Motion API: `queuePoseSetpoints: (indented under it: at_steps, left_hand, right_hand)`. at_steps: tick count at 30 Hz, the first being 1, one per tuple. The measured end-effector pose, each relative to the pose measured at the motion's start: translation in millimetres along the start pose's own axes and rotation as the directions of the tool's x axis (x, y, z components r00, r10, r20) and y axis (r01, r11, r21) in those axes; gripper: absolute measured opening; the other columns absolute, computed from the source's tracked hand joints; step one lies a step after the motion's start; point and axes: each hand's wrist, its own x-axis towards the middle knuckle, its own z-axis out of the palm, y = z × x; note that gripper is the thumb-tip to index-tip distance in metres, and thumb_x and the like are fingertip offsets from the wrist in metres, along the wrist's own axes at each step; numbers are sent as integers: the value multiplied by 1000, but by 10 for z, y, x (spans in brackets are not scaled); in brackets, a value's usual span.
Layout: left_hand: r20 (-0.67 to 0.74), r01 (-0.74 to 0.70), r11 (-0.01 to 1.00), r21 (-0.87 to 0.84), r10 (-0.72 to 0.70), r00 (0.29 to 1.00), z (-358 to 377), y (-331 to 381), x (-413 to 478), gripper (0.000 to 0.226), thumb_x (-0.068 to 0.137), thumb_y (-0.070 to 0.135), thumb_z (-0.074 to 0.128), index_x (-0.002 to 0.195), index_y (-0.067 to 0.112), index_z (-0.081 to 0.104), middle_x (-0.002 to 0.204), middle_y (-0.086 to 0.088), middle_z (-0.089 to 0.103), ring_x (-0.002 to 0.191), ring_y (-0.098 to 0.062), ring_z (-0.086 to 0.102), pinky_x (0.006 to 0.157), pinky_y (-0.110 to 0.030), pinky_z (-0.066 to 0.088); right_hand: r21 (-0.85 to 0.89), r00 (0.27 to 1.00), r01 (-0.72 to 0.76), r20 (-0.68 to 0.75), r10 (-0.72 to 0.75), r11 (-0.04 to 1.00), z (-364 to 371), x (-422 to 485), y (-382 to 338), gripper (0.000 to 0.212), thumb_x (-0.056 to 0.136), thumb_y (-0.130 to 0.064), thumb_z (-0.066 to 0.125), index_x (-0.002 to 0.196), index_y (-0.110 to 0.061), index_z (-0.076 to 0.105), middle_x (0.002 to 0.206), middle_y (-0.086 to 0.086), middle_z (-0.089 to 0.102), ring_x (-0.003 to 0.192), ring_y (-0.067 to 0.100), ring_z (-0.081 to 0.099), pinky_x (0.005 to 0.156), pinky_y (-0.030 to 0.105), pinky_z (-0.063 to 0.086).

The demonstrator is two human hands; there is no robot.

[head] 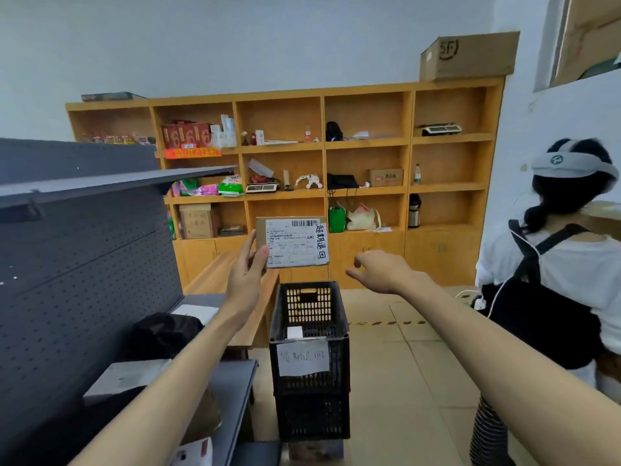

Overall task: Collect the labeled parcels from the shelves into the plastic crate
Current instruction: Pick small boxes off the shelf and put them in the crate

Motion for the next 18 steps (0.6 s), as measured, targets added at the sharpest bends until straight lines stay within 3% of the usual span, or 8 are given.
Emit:
queuePoseSetpoints:
  at_steps: [8,11,14,18]
  left_hand:
    - [-27,16,1000,22,-16,1000,226,-746,869,57,106,32,47,159,29,24,125,14,66,119,-1,61,108,-31,45]
    - [-35,32,999,40,-31,999,264,-1003,1148,56,107,31,46,159,27,24,122,24,61,116,8,57,110,-29,44]
    - [-34,32,999,38,-31,999,253,-1322,1498,55,108,27,45,159,22,26,130,15,62,118,4,60,108,-27,47]
    - [-14,51,998,28,-51,999,205,-1718,2031,56,107,30,45,159,23,26,142,1,59,124,-2,58,106,-25,47]
  right_hand:
    - [26,997,32,67,-34,999,607,1126,273,42,101,-50,41,115,-15,59,113,5,64,99,22,59,76,37,49]
    - [23,995,41,85,-43,999,802,1485,321,42,102,-49,40,114,-15,59,111,4,64,99,21,60,75,35,49]
    - [13,993,40,107,-41,999,975,1876,369,41,102,-49,40,114,-14,59,112,5,64,100,22,60,79,37,50]
    - [-7,991,31,128,-30,999,1166,2443,406,42,101,-51,41,114,-15,59,112,4,64,98,22,58,72,34,43]
